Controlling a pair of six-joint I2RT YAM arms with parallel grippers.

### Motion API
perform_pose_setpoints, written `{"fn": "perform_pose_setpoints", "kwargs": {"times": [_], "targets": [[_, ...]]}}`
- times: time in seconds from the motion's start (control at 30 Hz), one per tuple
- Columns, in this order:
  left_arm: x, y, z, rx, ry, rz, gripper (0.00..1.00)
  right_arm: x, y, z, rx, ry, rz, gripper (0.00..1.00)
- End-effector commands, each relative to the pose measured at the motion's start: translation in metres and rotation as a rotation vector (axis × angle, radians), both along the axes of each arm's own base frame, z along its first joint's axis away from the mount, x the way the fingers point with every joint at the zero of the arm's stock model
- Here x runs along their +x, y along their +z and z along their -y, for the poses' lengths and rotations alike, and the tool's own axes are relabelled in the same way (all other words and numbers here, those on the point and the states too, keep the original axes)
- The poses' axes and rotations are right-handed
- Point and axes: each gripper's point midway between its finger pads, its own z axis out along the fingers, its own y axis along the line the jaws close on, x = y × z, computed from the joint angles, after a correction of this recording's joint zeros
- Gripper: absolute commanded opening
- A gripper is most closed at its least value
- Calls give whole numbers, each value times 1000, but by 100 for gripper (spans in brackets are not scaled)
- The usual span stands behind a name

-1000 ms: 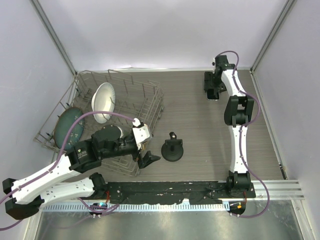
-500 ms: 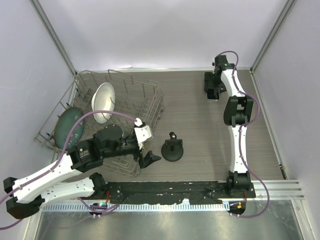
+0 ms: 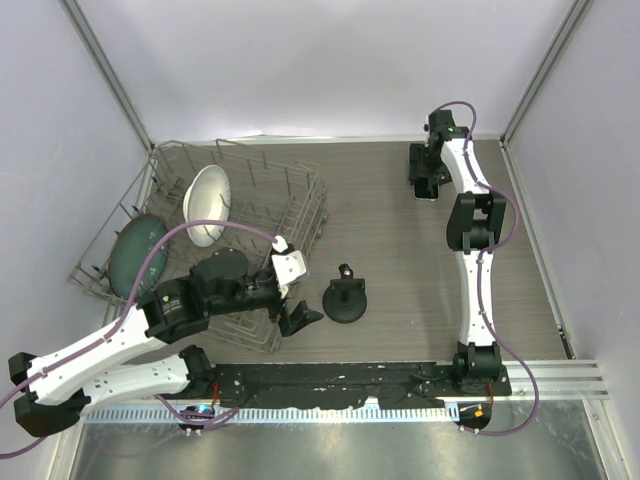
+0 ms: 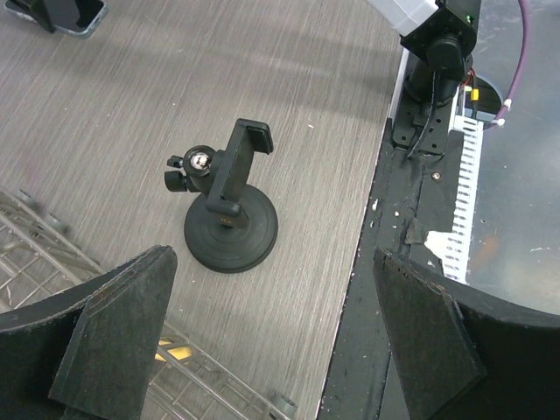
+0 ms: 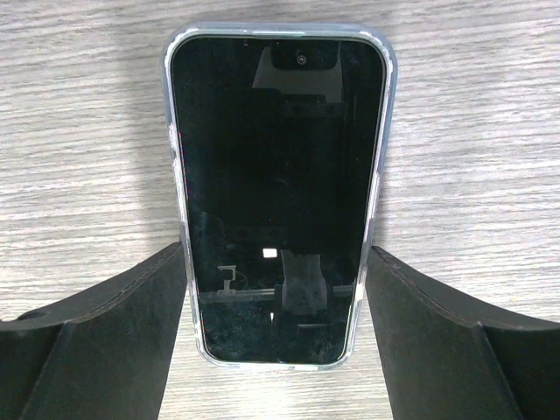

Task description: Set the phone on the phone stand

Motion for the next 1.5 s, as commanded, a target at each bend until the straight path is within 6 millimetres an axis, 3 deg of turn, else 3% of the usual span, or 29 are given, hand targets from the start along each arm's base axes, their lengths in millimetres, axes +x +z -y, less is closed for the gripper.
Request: {"fn": "perform_pose_setpoints", "kwargs": {"times": [0.0,0.03,0.17,0.3,0.33,0.4,0.43,0.47,0.5,0.53,0.57,0.6,0.77,0.8,0.83,0.9,0.93,1.0,1.07,1.1,1.27,1.3,1.33,1.47], "targets": [[8,9,3,-42,18,28,100,-16,-53,4,-71,-15,-109,33],[8,9,4,-42,19,27,100,-18,-52,6,-70,-19,-115,23],[9,8,3,-36,25,29,100,-26,-46,1,-11,-32,-126,1],[10,8,2,-36,30,34,100,-41,-40,0,46,-49,-155,0],[11,6,2,-32,33,32,100,-51,-47,-1,45,-49,-186,0],[11,5,3,-30,35,31,100,-58,-35,-1,45,-52,-177,0],[11,5,3,-31,35,30,100,-68,-41,0,42,-56,-199,1],[11,4,3,-28,36,27,100,-69,-27,0,41,-58,-175,0],[11,4,3,-30,36,28,100,-83,-32,0,41,-68,-203,1],[11,5,3,-33,35,28,100,-82,-29,0,44,-73,-182,0],[11,5,3,-32,35,26,100,-83,-11,-1,51,-74,-144,0],[11,5,3,-33,35,28,100,-97,-18,-1,53,-81,-171,0],[9,9,1,-45,32,26,100,-117,0,-14,137,-109,-103,0],[8,11,1,-49,31,28,100,-132,4,-15,141,-116,-102,0],[8,12,1,-53,30,26,100,-129,8,-16,153,-128,-64,0],[6,14,1,-60,21,23,100,-147,4,-18,166,-137,-63,0],[5,17,1,-64,17,24,100,-143,19,-19,177,-139,-3,1],[3,18,2,-66,8,21,100,-155,17,-22,202,-156,1,1],[2,21,2,-60,2,16,100,-152,33,-24,231,-182,73,0],[2,22,2,-60,1,15,100,-160,28,-26,244,-191,65,0],[0,34,0,-57,2,1,100,-154,66,-46,435,-226,231,0],[-2,36,0,-66,8,-24,100,-160,62,-39,499,-300,227,0],[-4,42,0,-82,12,-48,100,-150,75,-43,569,-295,298,0],[-13,54,5,-126,7,-139,100,-148,123,-54,888,-312,462,1]]}}
